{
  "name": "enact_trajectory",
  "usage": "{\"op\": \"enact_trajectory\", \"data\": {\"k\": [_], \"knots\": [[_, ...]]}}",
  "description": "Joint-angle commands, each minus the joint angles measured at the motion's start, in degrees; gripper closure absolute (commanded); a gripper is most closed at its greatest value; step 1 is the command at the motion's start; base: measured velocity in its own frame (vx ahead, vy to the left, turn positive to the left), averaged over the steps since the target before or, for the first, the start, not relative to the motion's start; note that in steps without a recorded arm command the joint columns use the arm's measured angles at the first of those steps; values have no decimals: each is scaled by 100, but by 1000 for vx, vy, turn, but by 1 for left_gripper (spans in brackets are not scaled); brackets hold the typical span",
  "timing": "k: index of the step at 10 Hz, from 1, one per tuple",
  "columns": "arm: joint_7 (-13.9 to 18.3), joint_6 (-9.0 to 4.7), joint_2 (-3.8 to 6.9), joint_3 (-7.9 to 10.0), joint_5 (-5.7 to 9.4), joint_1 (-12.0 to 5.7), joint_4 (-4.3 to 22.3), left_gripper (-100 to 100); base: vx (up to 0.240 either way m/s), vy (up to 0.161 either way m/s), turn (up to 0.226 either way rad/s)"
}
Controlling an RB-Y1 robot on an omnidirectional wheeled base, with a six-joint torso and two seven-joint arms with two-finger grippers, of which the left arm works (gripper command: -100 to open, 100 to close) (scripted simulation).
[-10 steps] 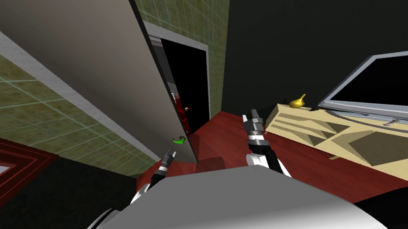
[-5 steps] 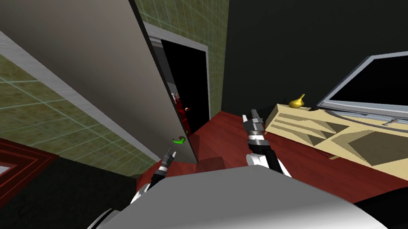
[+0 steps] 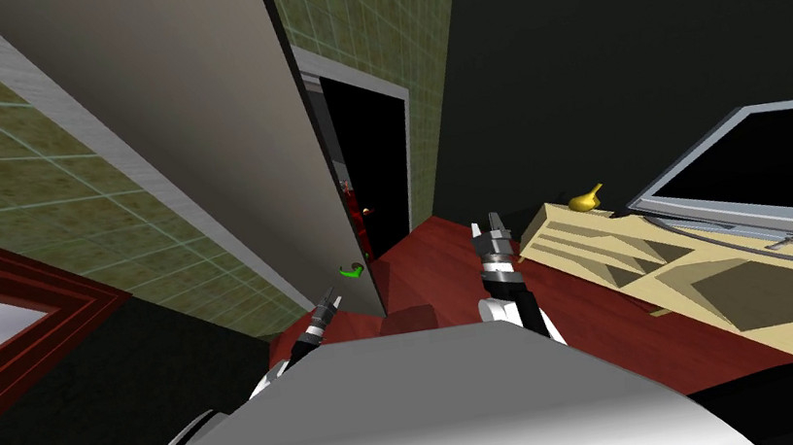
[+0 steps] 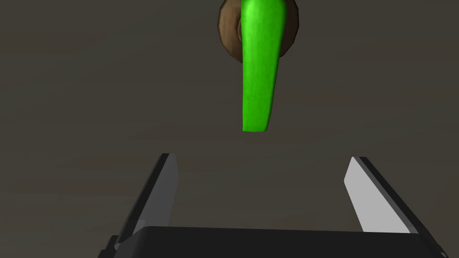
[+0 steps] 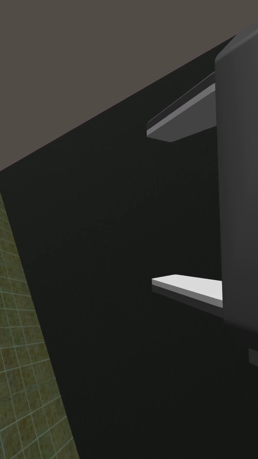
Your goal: Pull the door open
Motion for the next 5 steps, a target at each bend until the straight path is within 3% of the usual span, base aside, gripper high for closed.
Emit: {"op": "enact_trajectory", "data": {"k": [1,5], "knots": [[0,2,0,0,0,1,-3,-100,-2,4,11],[0,2,0,0,0,1,-3,-100,1,-3,-9]]}}
